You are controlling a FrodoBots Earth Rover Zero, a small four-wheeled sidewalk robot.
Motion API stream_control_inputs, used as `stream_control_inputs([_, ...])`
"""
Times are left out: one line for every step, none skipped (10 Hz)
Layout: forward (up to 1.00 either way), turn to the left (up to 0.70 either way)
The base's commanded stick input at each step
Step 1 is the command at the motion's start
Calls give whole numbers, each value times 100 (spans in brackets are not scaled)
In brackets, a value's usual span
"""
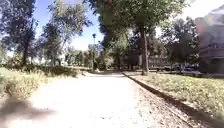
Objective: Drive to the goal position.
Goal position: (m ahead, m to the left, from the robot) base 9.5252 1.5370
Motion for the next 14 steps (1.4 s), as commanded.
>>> stream_control_inputs([85,0])
stream_control_inputs([85,0])
stream_control_inputs([85,0])
stream_control_inputs([85,0])
stream_control_inputs([85,0])
stream_control_inputs([85,0])
stream_control_inputs([85,0])
stream_control_inputs([85,0])
stream_control_inputs([85,0])
stream_control_inputs([85,0])
stream_control_inputs([85,0])
stream_control_inputs([85,0])
stream_control_inputs([85,0])
stream_control_inputs([85,0])
